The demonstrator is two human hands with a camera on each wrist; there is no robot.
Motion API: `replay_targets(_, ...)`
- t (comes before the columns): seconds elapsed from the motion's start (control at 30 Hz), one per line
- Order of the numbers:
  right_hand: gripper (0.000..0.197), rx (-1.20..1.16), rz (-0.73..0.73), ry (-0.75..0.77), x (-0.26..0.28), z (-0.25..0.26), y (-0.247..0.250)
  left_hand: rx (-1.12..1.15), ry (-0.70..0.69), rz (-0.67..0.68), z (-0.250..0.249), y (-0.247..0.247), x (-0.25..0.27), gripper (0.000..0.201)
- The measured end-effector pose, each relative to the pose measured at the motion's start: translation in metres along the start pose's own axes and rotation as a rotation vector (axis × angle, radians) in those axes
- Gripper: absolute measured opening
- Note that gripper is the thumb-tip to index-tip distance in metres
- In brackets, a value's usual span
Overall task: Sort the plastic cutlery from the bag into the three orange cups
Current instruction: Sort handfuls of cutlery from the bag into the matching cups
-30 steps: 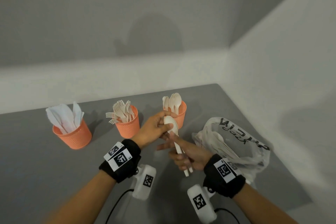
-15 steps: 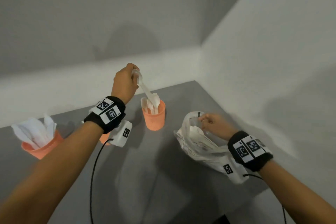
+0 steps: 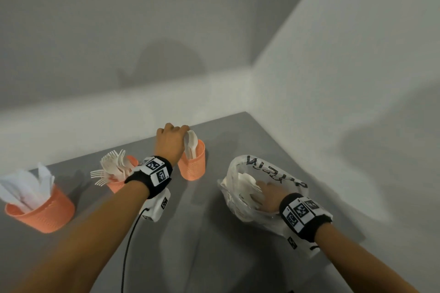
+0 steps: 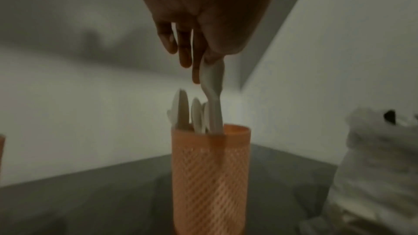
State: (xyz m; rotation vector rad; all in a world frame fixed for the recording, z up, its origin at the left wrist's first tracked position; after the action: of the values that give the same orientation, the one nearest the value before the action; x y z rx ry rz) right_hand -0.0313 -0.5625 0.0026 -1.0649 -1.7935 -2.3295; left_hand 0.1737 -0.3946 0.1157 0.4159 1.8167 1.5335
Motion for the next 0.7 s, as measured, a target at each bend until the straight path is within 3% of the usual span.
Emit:
replay_targets(0.13,0.082,-0.057,-0.005,-0.022,-0.007,-0.002,-0.008,0.025,-0.026,0.133,-0.001,-0.037,0.012,0.046)
replay_targets(0.23,0.091,-0.073,-0.008,-0.03,-0.011,-0.003,-0.01,0.049,0.017,0.228,0.004,-0.054,0.016,0.063)
replay_targets(0.43,0.086,-0.15,0.01,-0.043,-0.016,0.001,-0.017,0.126,0.145,0.292,0.013,-0.058,0.016,0.076)
replay_targets(0.5,0.083,-0.163,0.006,-0.049,-0.016,0.001,-0.016,0.17,0.127,0.256,0.007,-0.051,0.015,0.077)
replay_targets(0.6,0.08,-0.174,0.039,-0.043,-0.016,0.003,-0.014,0.398,0.061,0.025,-0.015,-0.021,0.019,0.076)
replay_targets(0.7,0.075,-0.189,0.099,-0.04,-0.018,0.0,-0.014,0.743,0.018,-0.12,-0.05,0.002,0.035,0.053)
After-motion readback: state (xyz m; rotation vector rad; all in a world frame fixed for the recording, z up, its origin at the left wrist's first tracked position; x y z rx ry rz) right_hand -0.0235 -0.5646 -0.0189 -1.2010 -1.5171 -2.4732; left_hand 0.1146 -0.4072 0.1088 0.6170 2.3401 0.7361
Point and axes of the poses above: each hand's wrist, its own x-axis away from the middle knuckle, its own y-axis out of the back of the hand, z = x × y, the point moved 8 cm from there along -x, towards the middle knuckle, and after that the axes turned 4 degrees about -y, right-handed, at the moved point
